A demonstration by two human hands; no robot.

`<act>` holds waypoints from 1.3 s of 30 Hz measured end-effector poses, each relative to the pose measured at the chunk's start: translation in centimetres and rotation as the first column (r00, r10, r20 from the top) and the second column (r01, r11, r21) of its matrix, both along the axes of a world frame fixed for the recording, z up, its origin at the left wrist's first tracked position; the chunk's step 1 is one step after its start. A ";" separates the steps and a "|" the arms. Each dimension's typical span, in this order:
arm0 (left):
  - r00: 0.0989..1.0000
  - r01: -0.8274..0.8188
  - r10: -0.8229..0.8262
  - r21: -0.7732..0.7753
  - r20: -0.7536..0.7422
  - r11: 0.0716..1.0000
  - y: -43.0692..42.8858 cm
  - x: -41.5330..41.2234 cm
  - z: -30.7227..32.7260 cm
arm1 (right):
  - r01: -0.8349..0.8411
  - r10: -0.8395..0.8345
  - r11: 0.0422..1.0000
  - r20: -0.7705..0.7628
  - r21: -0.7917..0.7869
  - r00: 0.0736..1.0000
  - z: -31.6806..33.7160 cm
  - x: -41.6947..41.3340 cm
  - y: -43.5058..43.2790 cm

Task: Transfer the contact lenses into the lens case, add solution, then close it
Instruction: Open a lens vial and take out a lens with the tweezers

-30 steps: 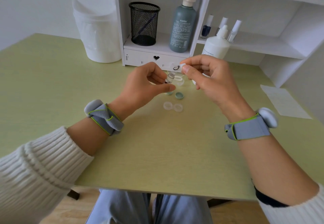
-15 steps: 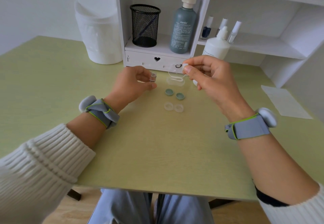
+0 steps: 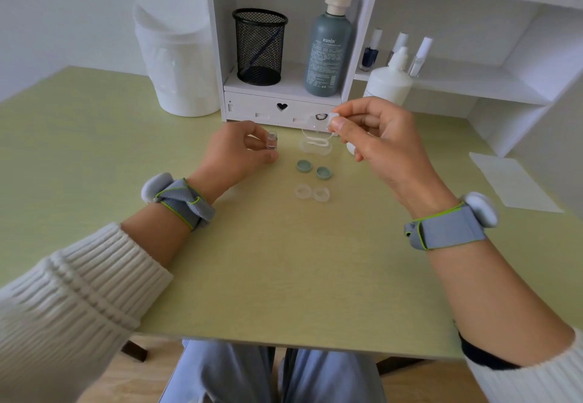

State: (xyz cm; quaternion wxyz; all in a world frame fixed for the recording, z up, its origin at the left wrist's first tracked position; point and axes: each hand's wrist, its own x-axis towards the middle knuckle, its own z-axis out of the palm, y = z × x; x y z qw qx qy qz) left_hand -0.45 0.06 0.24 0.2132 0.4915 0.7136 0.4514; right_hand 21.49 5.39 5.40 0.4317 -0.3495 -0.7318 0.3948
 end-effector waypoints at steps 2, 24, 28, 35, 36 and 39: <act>1.000 -0.001 0.001 -0.010 -0.010 1.000 0.0 0.0 0.1 | -0.002 0.002 1.000 -0.003 -0.006 1.000 0.0 0.0 0.0; 0.920 0.240 -0.071 0.411 -0.386 0.879 -2.2 2.2 3.3 | -0.221 0.159 0.935 -0.230 -0.277 0.960 -0.1 -0.2 -0.3; 0.926 0.294 -0.119 0.483 -0.359 0.825 -2.6 2.7 3.3 | -0.386 0.293 0.852 -0.289 -0.354 0.911 -0.4 -0.4 -0.4; 0.937 0.319 -0.164 0.568 -0.308 0.759 -2.6 2.8 3.5 | -0.504 0.370 0.762 -0.365 -0.406 0.854 -0.6 -0.6 -0.6; 0.937 0.321 -0.167 0.574 -0.305 0.753 -2.5 2.8 3.4 | -0.511 0.372 0.756 -0.373 -0.411 0.850 -0.6 -0.6 -0.6; 0.937 0.332 -0.185 0.588 -0.297 0.738 -2.5 2.8 3.4 | -0.528 0.378 0.738 -0.392 -0.420 0.839 -0.5 -0.6 -0.7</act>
